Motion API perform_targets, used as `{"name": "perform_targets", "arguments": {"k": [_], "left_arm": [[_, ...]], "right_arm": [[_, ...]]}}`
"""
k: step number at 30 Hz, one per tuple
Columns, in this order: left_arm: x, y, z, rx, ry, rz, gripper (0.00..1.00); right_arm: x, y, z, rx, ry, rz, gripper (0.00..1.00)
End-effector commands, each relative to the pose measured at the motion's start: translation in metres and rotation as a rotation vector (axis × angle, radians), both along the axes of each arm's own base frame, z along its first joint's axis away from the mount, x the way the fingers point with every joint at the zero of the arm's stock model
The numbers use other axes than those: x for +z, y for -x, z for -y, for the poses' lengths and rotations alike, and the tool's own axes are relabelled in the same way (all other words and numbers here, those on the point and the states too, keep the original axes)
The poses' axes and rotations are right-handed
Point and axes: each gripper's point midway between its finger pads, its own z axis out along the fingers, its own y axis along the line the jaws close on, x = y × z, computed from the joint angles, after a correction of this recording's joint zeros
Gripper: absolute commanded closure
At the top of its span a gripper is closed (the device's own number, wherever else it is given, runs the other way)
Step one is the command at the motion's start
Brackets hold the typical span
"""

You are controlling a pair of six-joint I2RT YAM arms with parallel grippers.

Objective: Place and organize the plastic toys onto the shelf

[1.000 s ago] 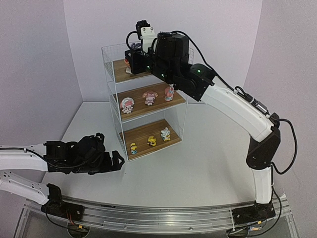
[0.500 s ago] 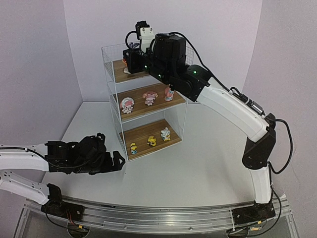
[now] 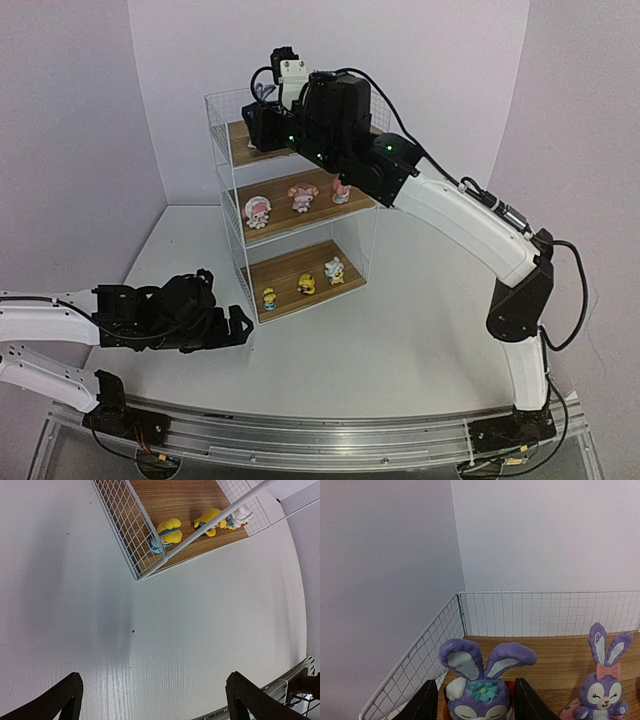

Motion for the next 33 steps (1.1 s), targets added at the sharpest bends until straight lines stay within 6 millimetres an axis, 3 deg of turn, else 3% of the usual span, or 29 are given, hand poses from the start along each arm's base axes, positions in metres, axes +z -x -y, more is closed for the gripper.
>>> {"name": "perform_targets", "arguments": {"k": [1, 6, 15, 24, 33], "left_arm": [[0.002, -0.001, 0.004, -0.011, 0.017, 0.014, 0.00], [0.004, -0.001, 0.003, -0.009, 0.024, 0.016, 0.00], [0.005, -0.001, 0.005, -0.012, 0.029, 0.020, 0.00], [0.008, -0.003, 0.010, -0.019, 0.038, 0.021, 0.00], [0.011, -0.004, 0.015, -0.025, 0.044, 0.021, 0.00]], "right_arm": [[0.013, 0.000, 0.002, 0.002, -0.047, 0.012, 0.49], [0.018, 0.002, 0.004, 0.003, -0.055, 0.016, 0.36], [0.036, 0.017, 0.011, 0.057, -0.071, 0.029, 0.30], [0.046, 0.022, 0.030, 0.021, -0.055, 0.046, 0.13], [0.053, 0.031, 0.049, 0.007, -0.045, 0.048, 0.07]]}}
